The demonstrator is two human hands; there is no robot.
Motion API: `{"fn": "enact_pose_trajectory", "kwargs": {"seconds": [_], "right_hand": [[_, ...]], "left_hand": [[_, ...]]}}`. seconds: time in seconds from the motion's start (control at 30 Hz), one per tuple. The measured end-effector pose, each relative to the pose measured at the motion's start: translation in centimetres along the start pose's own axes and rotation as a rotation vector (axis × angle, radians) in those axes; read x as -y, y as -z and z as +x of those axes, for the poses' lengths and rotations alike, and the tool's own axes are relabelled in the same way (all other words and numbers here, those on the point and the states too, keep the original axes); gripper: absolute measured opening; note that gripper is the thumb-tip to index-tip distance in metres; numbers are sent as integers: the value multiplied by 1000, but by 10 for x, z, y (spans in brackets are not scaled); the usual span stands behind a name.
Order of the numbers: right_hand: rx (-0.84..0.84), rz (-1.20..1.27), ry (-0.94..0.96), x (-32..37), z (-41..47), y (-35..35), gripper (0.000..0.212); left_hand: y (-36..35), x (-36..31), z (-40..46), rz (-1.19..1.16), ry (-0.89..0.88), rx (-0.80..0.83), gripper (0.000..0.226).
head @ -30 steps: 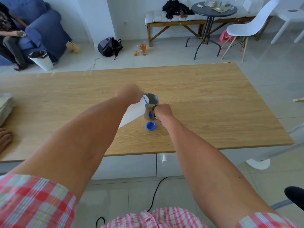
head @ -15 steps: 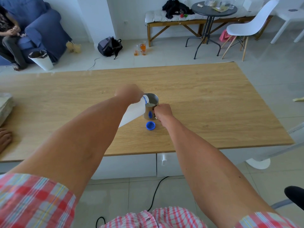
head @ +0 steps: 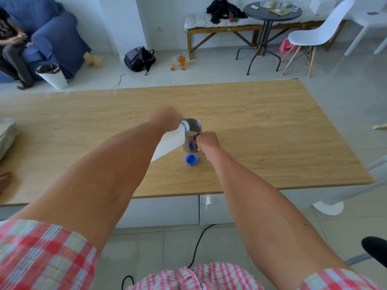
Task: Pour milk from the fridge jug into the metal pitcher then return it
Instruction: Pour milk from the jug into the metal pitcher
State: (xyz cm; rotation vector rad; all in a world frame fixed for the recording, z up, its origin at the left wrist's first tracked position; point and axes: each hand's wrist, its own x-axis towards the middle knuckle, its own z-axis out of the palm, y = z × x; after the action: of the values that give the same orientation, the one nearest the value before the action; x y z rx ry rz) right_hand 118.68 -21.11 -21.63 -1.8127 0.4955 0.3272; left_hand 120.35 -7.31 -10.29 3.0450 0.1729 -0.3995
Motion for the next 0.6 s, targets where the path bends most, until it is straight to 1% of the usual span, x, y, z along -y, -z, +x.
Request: {"fn": "enact_pose_trajectory", "kwargs": {"seconds": [0.27, 0.6], "right_hand": [[0, -3, -9, 0, -2, 2, 26], [-7, -12, -11, 2, -5, 4, 25]], "left_hand": [[0, -1, 0, 1, 11, 0, 25], [-1, -1, 2, 15, 1, -5, 26]]}}
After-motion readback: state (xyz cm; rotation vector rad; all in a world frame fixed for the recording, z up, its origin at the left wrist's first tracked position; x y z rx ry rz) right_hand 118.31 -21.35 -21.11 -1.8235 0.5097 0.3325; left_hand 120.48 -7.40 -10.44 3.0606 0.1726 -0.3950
